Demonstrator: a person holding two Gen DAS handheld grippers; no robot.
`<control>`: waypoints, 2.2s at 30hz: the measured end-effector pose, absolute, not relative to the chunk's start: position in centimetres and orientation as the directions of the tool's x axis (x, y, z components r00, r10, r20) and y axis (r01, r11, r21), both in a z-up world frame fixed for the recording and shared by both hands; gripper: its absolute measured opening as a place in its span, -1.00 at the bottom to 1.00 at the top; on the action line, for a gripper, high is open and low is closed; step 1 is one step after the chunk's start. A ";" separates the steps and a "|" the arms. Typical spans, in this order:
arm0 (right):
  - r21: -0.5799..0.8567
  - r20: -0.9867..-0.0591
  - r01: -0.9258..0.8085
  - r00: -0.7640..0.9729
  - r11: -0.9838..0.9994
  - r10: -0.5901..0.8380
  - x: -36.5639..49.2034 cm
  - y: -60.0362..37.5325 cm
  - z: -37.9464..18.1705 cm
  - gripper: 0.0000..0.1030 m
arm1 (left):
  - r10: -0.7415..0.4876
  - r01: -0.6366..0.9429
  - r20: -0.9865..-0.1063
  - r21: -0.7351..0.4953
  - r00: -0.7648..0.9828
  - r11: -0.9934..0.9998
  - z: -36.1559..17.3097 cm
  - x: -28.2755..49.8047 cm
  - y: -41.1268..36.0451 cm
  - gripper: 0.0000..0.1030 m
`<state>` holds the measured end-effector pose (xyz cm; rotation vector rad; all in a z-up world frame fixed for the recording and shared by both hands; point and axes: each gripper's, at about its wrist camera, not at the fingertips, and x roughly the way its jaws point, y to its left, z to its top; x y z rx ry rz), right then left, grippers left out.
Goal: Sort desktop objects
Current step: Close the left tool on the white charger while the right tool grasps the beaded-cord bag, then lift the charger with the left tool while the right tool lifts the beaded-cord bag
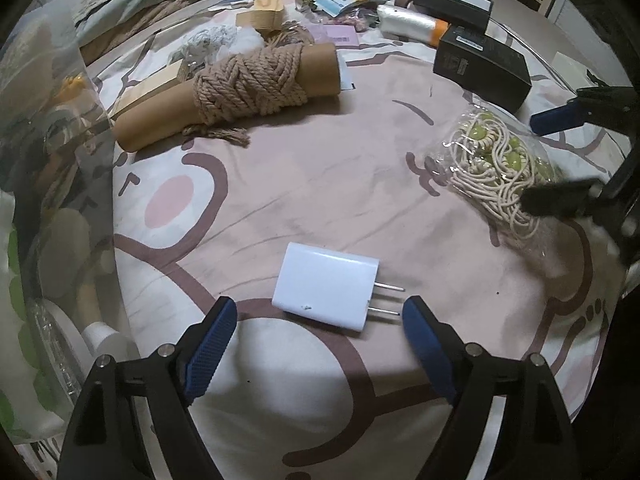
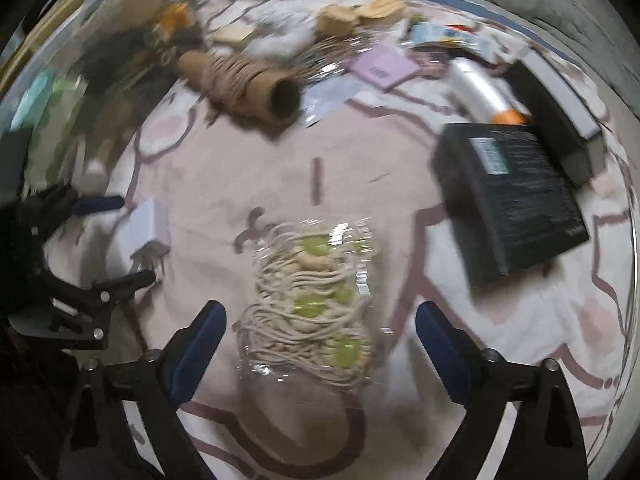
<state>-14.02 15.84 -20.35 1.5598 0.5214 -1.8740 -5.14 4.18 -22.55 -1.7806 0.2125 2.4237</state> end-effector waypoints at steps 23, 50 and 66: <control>0.046 -0.991 0.700 -0.059 -0.712 -0.121 -14.0 16.0 -24.8 1.00 | 0.019 -0.210 -0.960 0.042 -0.279 -0.977 -23.9 -6.1 4.0 0.66; 0.092 -0.957 0.746 -0.117 -0.659 -0.265 -14.1 17.9 -18.3 0.38 | 0.104 -0.178 -0.930 -0.043 -0.352 -0.983 -20.8 -6.3 3.0 0.23; 0.138 -0.859 0.702 -0.266 -0.698 -0.437 -15.5 15.5 -10.1 0.38 | 0.142 -0.130 -0.820 -0.084 -0.555 -0.988 -11.6 -6.1 1.2 0.23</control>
